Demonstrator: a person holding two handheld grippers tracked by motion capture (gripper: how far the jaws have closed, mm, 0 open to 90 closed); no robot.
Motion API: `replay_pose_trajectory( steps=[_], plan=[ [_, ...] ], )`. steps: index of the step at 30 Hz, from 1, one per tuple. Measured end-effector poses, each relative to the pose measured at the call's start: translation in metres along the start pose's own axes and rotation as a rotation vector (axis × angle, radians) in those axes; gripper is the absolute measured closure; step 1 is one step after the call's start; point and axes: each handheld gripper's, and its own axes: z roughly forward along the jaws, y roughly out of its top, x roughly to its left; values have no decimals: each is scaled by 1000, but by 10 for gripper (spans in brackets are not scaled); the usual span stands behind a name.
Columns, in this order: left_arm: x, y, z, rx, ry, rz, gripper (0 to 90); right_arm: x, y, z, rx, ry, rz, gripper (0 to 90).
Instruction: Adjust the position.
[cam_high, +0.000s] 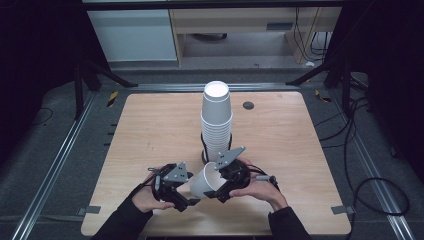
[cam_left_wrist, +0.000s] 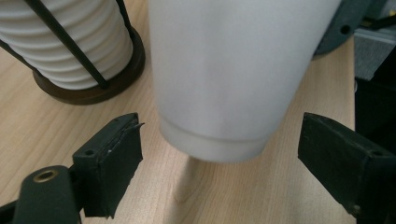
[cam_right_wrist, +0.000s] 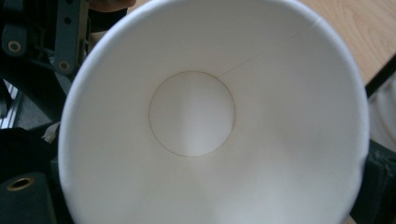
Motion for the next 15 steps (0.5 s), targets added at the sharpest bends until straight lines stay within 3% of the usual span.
replay_pose_trajectory(
  steps=[15],
  plan=[
    [-5, 1, 5, 6, -8, 18, 221, 8, 6, 13, 6, 42, -24, 77]
  ],
)
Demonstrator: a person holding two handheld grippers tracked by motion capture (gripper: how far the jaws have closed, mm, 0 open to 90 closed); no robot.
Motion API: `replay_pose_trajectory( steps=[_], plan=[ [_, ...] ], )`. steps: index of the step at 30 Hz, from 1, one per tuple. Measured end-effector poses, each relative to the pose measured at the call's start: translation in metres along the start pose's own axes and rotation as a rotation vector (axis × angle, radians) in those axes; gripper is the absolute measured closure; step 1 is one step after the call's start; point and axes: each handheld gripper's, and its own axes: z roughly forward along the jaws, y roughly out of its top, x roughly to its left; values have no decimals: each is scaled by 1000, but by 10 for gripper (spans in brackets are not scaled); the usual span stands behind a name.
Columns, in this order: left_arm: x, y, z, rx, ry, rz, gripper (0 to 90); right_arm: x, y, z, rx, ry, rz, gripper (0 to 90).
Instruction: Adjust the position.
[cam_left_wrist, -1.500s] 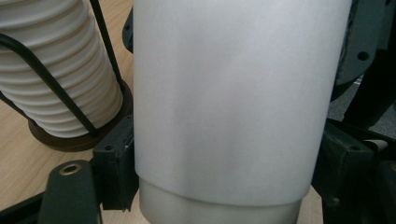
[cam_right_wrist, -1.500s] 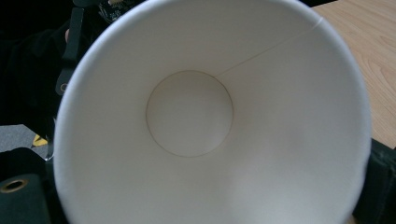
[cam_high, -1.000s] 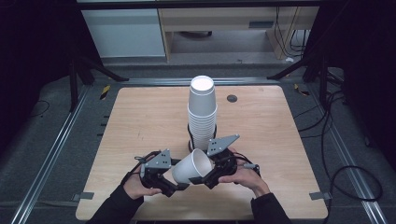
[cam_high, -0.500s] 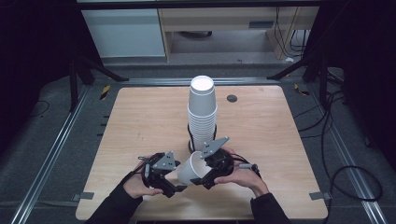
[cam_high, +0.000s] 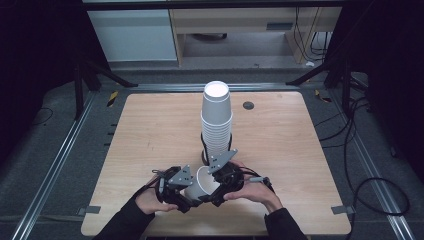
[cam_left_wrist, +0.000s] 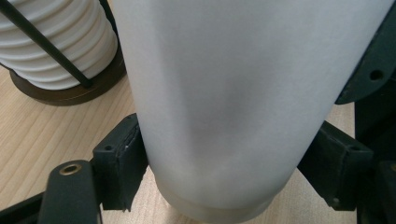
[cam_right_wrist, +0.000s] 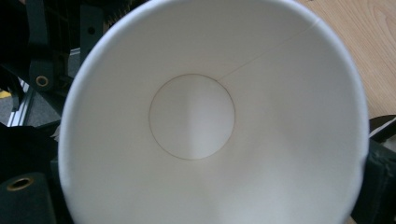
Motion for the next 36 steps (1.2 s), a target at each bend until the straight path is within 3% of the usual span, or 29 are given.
replay_pose_trajectory(
  steps=[11, 21, 28, 36],
  plan=[
    [1, 0, -1, -20, -14, -10, 229, 1, 0, -3, -33, 3, -3, 45],
    [8, -5, -9, -51, -5, -45, 230, -3, 1, -26, -113, -16, 13, 37],
    [14, -7, -22, -132, 12, -90, 230, -8, -2, -41, -177, -31, 49, 37],
    [14, -4, -33, -240, 25, -118, 230, -10, -2, -40, -234, -8, 78, 38]
  ],
)
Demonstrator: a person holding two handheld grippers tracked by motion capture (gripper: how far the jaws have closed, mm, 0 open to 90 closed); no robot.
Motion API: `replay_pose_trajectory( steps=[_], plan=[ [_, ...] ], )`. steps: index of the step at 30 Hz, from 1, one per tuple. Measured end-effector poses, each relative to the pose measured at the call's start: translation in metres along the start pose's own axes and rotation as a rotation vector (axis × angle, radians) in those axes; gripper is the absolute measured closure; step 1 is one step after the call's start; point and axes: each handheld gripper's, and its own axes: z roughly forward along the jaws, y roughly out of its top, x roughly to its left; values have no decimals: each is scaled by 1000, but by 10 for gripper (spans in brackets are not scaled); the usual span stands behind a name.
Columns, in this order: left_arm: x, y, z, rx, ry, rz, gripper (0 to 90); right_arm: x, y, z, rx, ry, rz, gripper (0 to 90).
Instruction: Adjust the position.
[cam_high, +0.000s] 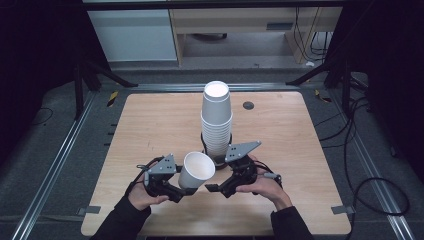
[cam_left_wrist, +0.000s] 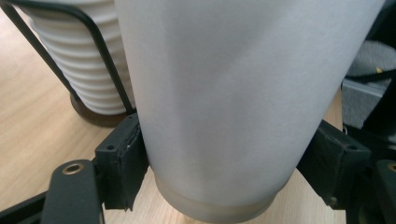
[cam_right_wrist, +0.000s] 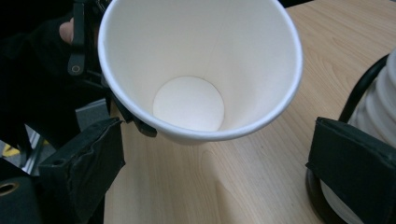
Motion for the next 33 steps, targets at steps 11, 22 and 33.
replay_pose_trajectory(
  steps=[11, 22, 33],
  plan=[
    [-10, 5, 6, -50, 6, 0, 229, 6, 3, 7, -71, 59, 7, 46],
    [-17, 7, 14, -39, 9, 16, 228, 9, 2, 16, -99, 81, 20, 77],
    [-16, 5, 15, -33, 13, 19, 223, 7, 0, 16, -117, 57, 26, 149]
  ],
)
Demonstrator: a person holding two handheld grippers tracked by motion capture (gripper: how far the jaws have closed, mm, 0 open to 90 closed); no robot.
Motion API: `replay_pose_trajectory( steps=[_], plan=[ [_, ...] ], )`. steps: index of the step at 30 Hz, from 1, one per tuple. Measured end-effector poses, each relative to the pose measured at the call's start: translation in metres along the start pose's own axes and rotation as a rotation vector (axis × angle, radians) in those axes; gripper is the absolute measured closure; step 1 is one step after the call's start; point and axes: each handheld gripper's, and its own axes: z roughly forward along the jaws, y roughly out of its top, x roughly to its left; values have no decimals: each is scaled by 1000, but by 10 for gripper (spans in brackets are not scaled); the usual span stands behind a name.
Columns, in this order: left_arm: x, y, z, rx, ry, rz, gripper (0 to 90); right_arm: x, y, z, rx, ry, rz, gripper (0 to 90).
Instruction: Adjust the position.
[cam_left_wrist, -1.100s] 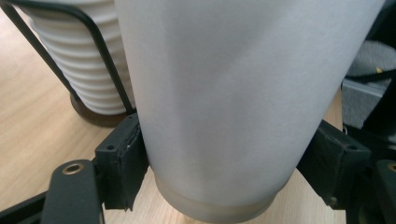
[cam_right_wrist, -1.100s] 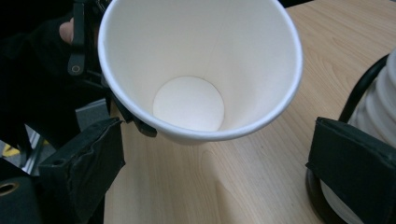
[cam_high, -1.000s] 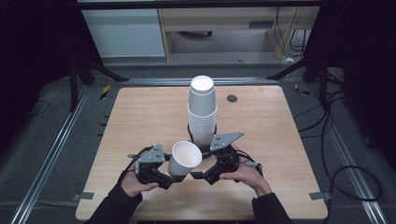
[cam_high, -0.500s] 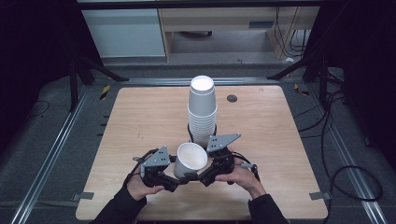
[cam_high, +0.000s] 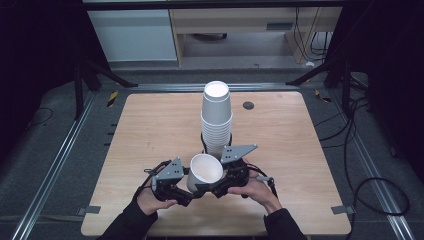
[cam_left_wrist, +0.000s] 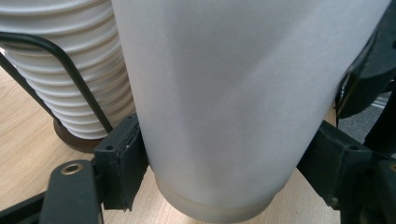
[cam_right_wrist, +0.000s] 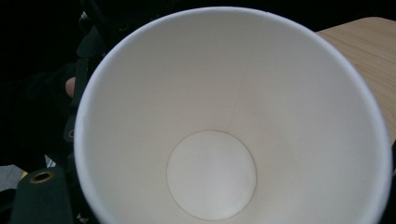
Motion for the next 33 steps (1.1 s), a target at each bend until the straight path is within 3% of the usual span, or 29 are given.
replay_pose_trajectory(
  steps=[6, 17, 19, 23, 28, 33],
  plan=[
    [1, 0, -3, 5, -8, 3, 212, 2, 2, -3, 4, -2, -15, 151],
    [13, -12, -10, 67, 31, -18, 183, -3, 5, -27, -5, -112, -37, 151],
    [17, -14, -13, 72, 40, -34, 181, -3, 6, -33, -10, -135, -46, 151],
    [25, -18, -18, 75, 95, -73, 183, -4, 7, -42, -15, -181, -54, 150],
    [38, -22, -25, 64, 181, -152, 177, -5, 7, -54, -18, -245, -49, 150],
    [48, -27, -32, 41, 241, -223, 174, -8, 6, -66, -25, -307, -45, 150]
  ],
)
